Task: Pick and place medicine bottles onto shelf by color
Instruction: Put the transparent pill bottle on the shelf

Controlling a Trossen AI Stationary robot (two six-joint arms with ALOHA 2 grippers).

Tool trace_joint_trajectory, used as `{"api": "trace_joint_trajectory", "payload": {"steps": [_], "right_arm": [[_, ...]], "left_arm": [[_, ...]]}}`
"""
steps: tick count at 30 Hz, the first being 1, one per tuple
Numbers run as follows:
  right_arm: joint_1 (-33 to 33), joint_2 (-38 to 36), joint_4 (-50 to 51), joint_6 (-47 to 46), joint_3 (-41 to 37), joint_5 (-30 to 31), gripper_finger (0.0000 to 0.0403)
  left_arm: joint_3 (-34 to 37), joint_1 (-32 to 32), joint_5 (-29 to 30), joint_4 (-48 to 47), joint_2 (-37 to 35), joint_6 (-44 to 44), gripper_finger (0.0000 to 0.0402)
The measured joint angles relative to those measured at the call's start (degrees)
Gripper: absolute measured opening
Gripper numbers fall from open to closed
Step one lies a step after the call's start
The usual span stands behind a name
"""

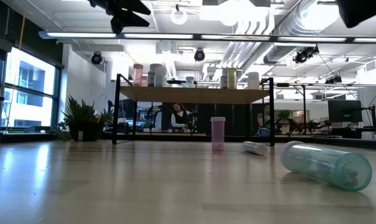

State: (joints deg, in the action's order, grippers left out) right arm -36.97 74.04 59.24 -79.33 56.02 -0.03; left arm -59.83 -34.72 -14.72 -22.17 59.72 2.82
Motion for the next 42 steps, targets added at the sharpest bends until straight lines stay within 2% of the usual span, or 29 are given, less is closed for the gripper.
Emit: {"api": "trace_joint_trajectory", "payload": {"steps": [9, 15, 34, 38, 42], "right_arm": [[-6.11, 3.71, -5.66, -5.73, -1.15, -1.03, 0.0225], [-8.24, 8.09, -8.00, -5.72, -1.15, -2.15, 0.0225], [-9.33, 14.58, -9.37, -4.17, -1.15, -2.04, 0.0224], [-9.33, 15.15, -9.78, -4.17, -1.15, -2.19, 0.0209], [-9.33, 15.21, -9.83, -4.21, -1.15, -2.31, 0.0170]], "left_arm": [[0.00, 1.90, 0.83, -0.07, 0.00, 1.55, 0.0204], [0.00, 3.32, 4.36, -0.07, 0.00, 1.73, 0.0204], [0.00, 6.35, 7.02, -0.38, 0.00, 3.09, 0.0204], [0.00, 6.34, 7.04, -0.38, 0.00, 3.20, 0.0204], [0.00, 6.34, 7.04, -0.38, 0.00, 3.15, 0.0204]]}}
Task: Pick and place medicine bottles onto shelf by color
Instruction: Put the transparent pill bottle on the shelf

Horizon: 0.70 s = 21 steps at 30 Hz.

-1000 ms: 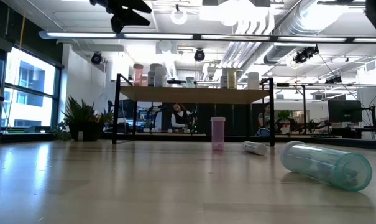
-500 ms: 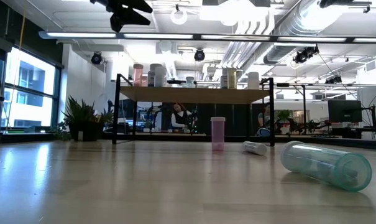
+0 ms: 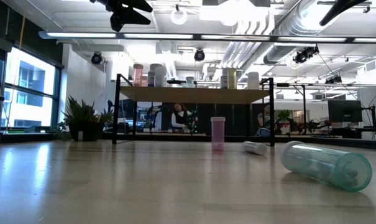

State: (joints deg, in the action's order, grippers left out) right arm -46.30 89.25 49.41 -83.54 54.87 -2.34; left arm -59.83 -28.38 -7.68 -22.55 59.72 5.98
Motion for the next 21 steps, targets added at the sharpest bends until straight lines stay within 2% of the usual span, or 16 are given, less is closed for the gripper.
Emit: {"api": "trace_joint_trajectory", "payload": {"steps": [5, 14, 21], "right_arm": [[0.45, -0.09, -0.30, 0.00, 0.07, -0.12, 0.0116], [2.76, -3.66, -0.40, 0.29, 0.07, 1.38, 0.0115], [8.13, -8.91, -0.62, 5.61, 0.57, 3.38, 0.0116]], "left_arm": [[0.00, -0.01, -0.02, 0.02, 0.00, -0.12, 0.0204], [0.00, -0.02, -0.02, 0.02, 0.00, -0.13, 0.0204], [0.00, -0.02, -0.02, 0.02, 0.00, -0.13, 0.0204]]}}
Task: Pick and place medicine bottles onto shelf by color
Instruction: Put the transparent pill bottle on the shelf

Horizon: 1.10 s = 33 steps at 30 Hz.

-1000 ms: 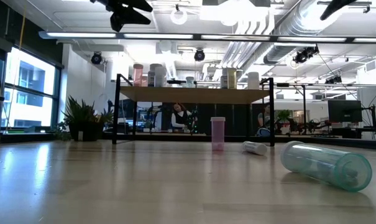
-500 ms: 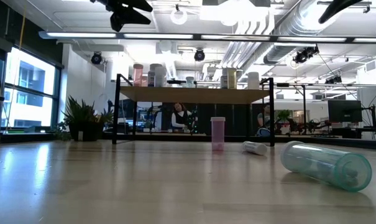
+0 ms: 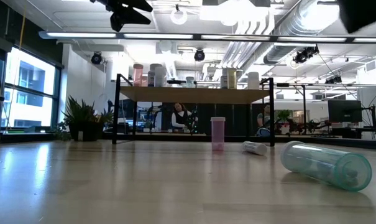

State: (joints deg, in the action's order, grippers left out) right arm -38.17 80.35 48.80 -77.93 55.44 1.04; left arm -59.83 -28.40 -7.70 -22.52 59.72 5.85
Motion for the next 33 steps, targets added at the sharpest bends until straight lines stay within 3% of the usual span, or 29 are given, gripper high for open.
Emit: {"api": "trace_joint_trajectory", "payload": {"steps": [17, 24, 33], "right_arm": [[24.53, -2.72, 4.94, 31.63, 11.96, -0.21, 0.0118], [33.97, -2.72, 6.00, 37.66, 17.87, -0.46, 0.0119], [44.30, -2.72, 6.20, 42.84, 26.39, 0.38, 0.0119]], "left_arm": [[0.02, 0.00, 1.54, -5.87, 0.00, -0.49, 0.0204], [0.02, -0.09, 7.07, -6.23, 0.00, -1.98, 0.0204], [0.02, -0.09, 7.08, -6.21, 0.28, -6.39, 0.0204]]}}
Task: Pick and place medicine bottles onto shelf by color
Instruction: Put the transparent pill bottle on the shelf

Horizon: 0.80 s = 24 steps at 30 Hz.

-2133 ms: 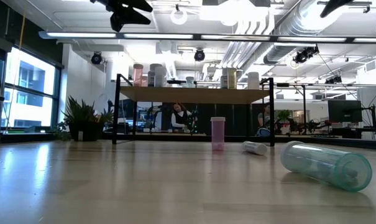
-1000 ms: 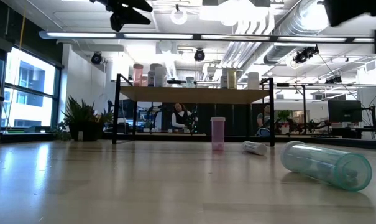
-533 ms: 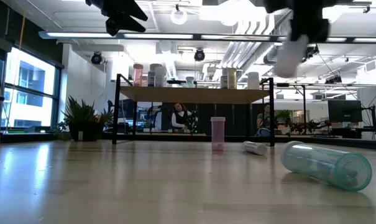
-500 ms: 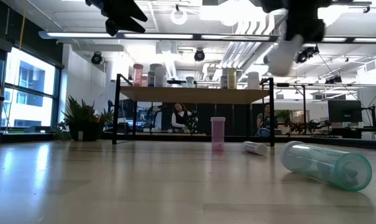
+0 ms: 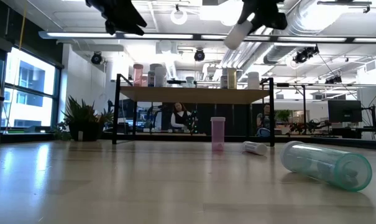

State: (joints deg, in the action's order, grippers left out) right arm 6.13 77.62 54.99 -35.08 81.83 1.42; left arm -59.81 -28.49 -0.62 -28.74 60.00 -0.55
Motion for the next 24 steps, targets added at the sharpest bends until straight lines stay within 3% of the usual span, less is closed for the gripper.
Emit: {"api": "trace_joint_trajectory", "payload": {"steps": [9, 14, 24], "right_arm": [[6.97, 0.00, -0.11, 2.18, 6.18, 4.85, 0.0119], [8.37, 0.00, -1.05, 2.59, 8.49, 8.36, 0.0119], [10.50, 0.42, -10.17, 5.66, 9.43, 10.81, 0.0119]], "left_arm": [[0.00, -0.04, 0.17, -0.01, 3.15, -5.14, 0.0204], [0.00, -0.04, 3.35, 0.02, 5.11, -5.75, 0.0204], [0.00, -0.04, 3.89, 0.23, 5.91, -6.87, 0.0204]]}}
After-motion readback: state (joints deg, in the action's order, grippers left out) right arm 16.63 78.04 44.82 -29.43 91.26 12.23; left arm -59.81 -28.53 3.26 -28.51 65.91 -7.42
